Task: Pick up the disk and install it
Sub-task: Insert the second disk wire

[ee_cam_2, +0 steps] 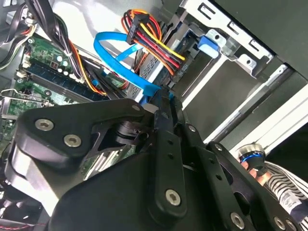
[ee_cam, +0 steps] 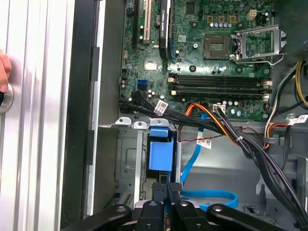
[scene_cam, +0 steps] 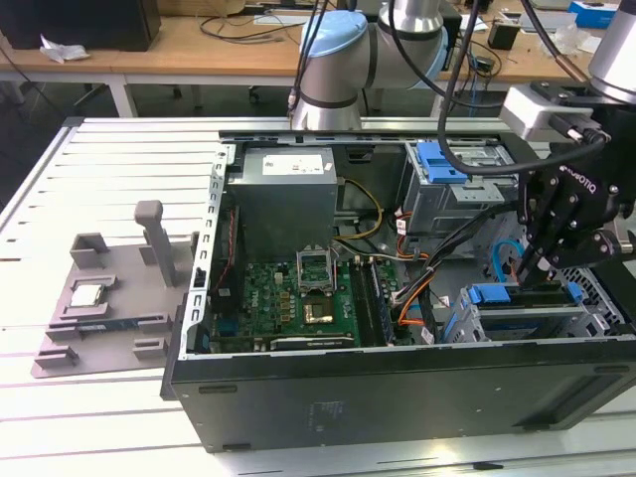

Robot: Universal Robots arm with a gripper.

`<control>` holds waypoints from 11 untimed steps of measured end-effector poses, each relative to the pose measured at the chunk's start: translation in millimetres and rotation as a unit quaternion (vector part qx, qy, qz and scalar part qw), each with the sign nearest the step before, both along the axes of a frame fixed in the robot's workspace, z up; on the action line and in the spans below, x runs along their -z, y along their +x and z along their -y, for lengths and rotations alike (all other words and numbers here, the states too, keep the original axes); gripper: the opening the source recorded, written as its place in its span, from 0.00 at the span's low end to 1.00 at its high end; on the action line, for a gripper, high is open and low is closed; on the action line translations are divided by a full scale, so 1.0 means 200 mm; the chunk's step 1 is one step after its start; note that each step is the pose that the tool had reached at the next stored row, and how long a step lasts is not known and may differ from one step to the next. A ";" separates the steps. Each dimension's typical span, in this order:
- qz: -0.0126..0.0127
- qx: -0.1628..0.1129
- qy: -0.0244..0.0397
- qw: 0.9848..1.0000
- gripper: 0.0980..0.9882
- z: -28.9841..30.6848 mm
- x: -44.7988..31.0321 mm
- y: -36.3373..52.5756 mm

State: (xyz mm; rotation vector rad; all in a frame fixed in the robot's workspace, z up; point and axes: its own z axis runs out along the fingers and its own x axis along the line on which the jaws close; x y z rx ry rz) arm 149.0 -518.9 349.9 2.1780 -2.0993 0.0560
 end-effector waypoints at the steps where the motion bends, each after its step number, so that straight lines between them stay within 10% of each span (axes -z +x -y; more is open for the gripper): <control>1: 0.000 0.000 0.000 1.000 0.07 0.000 0.003 0.003; 11: 0.000 0.000 0.000 1.000 0.07 0.028 0.004 0.009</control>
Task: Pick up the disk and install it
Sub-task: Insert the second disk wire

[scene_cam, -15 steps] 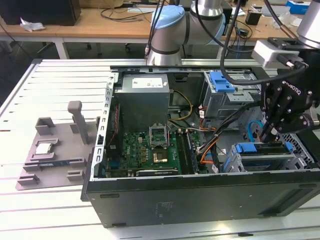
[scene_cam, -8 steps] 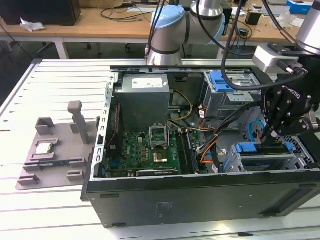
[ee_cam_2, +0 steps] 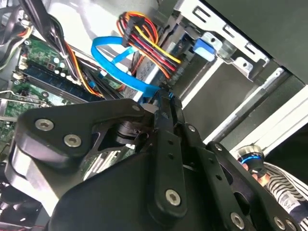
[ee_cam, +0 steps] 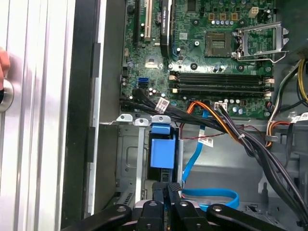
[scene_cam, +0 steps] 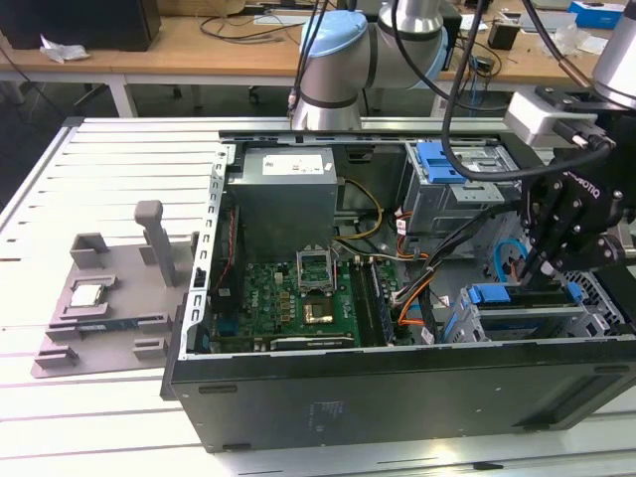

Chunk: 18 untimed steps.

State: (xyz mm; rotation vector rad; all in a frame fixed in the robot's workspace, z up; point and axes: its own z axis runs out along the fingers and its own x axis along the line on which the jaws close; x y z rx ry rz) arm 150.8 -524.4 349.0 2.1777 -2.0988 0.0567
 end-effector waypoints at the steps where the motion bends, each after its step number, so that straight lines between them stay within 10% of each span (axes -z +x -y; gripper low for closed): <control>1: 0.000 0.000 0.000 1.000 0.07 0.017 0.000 0.000; 18: -0.003 0.000 0.005 1.000 0.07 0.017 0.029 0.019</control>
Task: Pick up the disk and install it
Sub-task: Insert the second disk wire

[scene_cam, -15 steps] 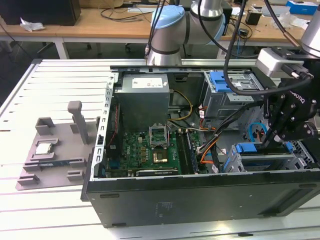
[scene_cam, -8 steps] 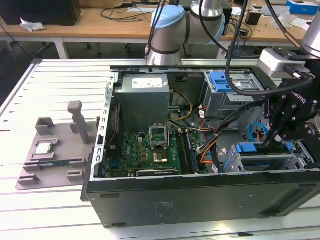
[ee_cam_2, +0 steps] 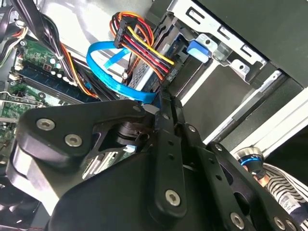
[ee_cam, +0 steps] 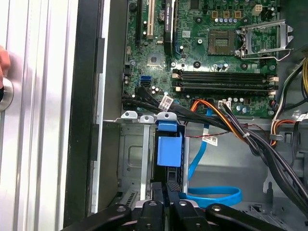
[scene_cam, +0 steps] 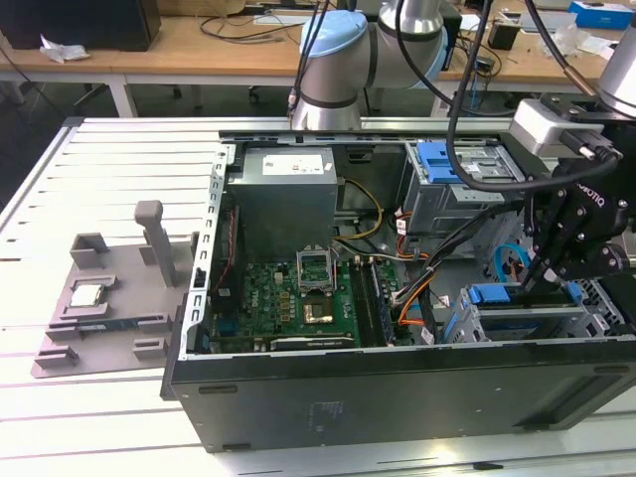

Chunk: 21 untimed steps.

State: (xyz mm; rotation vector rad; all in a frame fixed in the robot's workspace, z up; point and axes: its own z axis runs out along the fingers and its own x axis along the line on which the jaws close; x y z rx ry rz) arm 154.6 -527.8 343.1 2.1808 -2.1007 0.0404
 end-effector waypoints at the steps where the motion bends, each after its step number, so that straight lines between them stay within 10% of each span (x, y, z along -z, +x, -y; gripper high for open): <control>1: 0.000 0.000 0.001 1.000 0.07 0.008 0.000 0.000; 7: 0.000 0.000 0.007 1.000 0.07 0.026 0.000 0.000; 10: 0.000 0.000 0.024 1.000 0.07 0.024 0.003 0.001; 21: -0.001 0.000 0.024 1.000 0.07 0.023 -0.009 0.032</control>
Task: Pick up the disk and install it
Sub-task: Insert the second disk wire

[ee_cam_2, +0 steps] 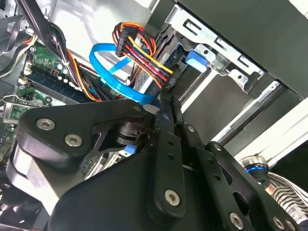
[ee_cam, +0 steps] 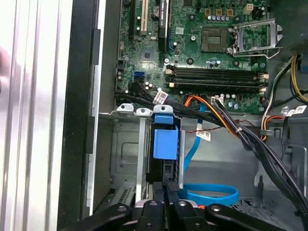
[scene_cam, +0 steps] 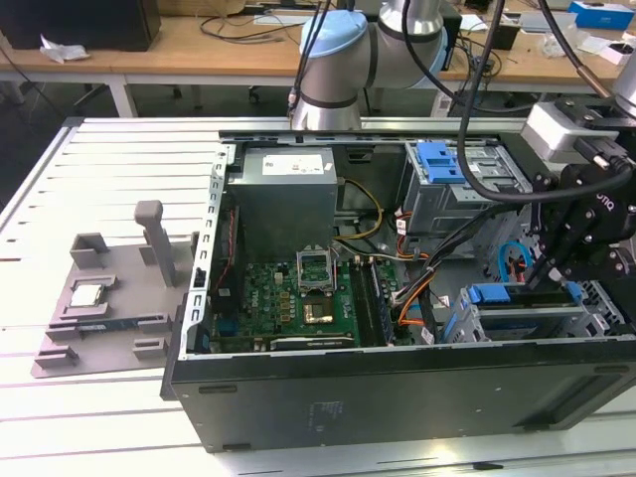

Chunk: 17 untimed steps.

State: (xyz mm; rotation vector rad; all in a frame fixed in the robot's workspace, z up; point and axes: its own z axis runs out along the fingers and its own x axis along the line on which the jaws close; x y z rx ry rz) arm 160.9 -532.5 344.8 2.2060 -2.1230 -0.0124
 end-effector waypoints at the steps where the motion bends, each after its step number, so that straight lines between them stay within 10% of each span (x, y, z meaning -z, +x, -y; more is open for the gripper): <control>1: 0.000 0.000 0.000 1.000 0.07 -0.001 0.000 0.000; 17: 0.000 0.000 0.000 1.000 0.08 -0.043 0.021 -0.001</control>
